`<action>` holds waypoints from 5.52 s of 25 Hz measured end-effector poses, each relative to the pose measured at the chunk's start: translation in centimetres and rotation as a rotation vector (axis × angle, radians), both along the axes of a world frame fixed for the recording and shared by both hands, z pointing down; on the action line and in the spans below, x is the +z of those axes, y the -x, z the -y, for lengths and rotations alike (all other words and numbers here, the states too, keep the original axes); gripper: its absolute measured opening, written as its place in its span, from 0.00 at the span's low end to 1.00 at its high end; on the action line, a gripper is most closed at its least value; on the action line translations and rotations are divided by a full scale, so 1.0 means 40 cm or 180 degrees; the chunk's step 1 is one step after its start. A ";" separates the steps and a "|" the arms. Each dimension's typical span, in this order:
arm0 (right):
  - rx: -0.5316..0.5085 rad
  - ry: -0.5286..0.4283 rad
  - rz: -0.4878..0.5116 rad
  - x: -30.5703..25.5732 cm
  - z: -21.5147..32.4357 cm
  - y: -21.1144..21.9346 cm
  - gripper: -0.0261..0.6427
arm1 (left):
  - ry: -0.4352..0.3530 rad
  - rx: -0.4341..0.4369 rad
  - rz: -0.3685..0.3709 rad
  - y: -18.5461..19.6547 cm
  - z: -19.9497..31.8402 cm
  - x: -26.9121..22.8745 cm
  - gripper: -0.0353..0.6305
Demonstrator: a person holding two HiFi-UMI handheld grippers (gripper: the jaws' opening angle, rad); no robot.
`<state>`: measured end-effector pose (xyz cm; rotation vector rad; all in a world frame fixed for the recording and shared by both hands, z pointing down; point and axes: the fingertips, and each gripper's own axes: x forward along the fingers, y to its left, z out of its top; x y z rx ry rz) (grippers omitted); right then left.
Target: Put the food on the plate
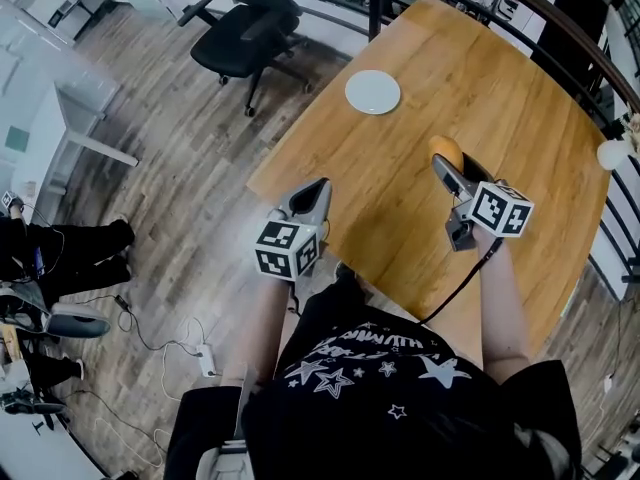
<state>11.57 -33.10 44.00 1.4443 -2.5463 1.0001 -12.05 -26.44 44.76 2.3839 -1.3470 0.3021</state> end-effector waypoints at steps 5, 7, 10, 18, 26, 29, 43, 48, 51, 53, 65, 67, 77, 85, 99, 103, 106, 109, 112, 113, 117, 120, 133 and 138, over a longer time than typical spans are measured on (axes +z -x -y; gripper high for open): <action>0.0011 -0.0047 -0.0095 0.017 0.098 0.040 0.53 | 0.0005 0.0064 -0.0006 0.023 0.080 0.010 0.06; -0.0023 -0.0044 -0.0134 0.030 0.132 0.068 0.53 | 0.0017 0.0086 -0.0009 0.029 0.112 0.015 0.06; -0.0031 -0.0038 -0.0160 0.048 0.188 0.108 0.53 | 0.0048 0.0111 -0.0017 0.036 0.162 0.026 0.06; -0.0137 -0.0214 -0.0542 0.088 0.338 0.196 0.53 | 0.0108 0.0113 -0.0044 0.073 0.262 0.052 0.06; -0.0161 -0.0391 -0.1145 0.171 0.451 0.270 0.53 | 0.0180 0.0116 -0.0086 0.120 0.347 0.076 0.06; -0.0125 -0.0386 -0.1264 0.205 0.480 0.291 0.53 | 0.0226 0.0128 -0.0112 0.134 0.369 0.095 0.06; -0.0172 -0.0620 -0.1919 0.312 0.570 0.364 0.53 | 0.0396 0.0079 -0.0156 0.171 0.448 0.165 0.06; -0.0156 -0.0674 -0.1941 0.324 0.587 0.362 0.53 | 0.0447 0.0076 -0.0168 0.161 0.459 0.186 0.06; -0.0143 -0.0685 -0.2000 0.336 0.592 0.363 0.53 | 0.0468 0.0073 -0.0172 0.157 0.462 0.198 0.06; -0.0097 -0.0644 -0.1994 0.344 0.594 0.360 0.54 | 0.0477 0.0073 -0.0172 0.157 0.466 0.203 0.06; -0.0035 -0.0620 -0.2040 0.338 0.599 0.366 0.54 | 0.0513 0.0060 -0.0197 0.166 0.466 0.206 0.06; -0.0024 -0.0579 -0.2026 0.341 0.596 0.366 0.54 | 0.0509 0.0059 -0.0205 0.166 0.465 0.206 0.06; 0.0047 -0.0499 -0.1855 0.327 0.585 0.358 0.64 | 0.0498 0.0043 -0.0217 0.159 0.451 0.199 0.06; 0.0088 -0.0406 -0.1763 0.299 0.560 0.346 0.64 | 0.0453 0.0004 -0.0220 0.162 0.420 0.174 0.06; 0.0036 -0.0545 -0.1450 0.150 0.447 0.344 0.63 | 0.0246 -0.0038 -0.0169 0.136 0.294 0.072 0.06; 0.0029 -0.0636 -0.1404 0.109 0.383 0.329 0.59 | 0.0216 -0.0081 -0.0197 0.115 0.231 0.054 0.06; 0.0046 -0.0706 -0.1365 0.082 0.334 0.315 0.59 | 0.0203 -0.0090 -0.0190 0.098 0.179 0.046 0.06; 0.0063 -0.0727 -0.1318 0.064 0.277 0.289 0.58 | 0.0181 -0.0101 -0.0189 0.074 0.125 0.036 0.06; 0.0125 -0.0757 -0.1289 0.053 0.228 0.257 0.54 | 0.0149 -0.0107 -0.0194 0.047 0.077 0.027 0.06; 0.0138 -0.0754 -0.1260 0.051 0.212 0.248 0.53 | 0.0141 -0.0105 -0.0198 0.039 0.061 0.025 0.06; 0.0154 -0.0731 -0.1149 0.041 0.143 0.221 0.51 | 0.0107 -0.0091 -0.0195 0.008 -0.003 0.014 0.06; 0.0140 -0.0732 -0.1104 0.033 0.096 0.203 0.48 | 0.0087 -0.0090 -0.0190 -0.012 -0.043 0.008 0.06; 0.0042 -0.0718 -0.0944 0.047 -0.133 0.117 0.32 | 0.0041 -0.0080 -0.0194 -0.121 -0.235 0.020 0.06; 0.0079 -0.0710 -0.0965 0.053 -0.226 0.051 0.25 | 0.0052 -0.0075 -0.0202 -0.170 -0.317 0.019 0.06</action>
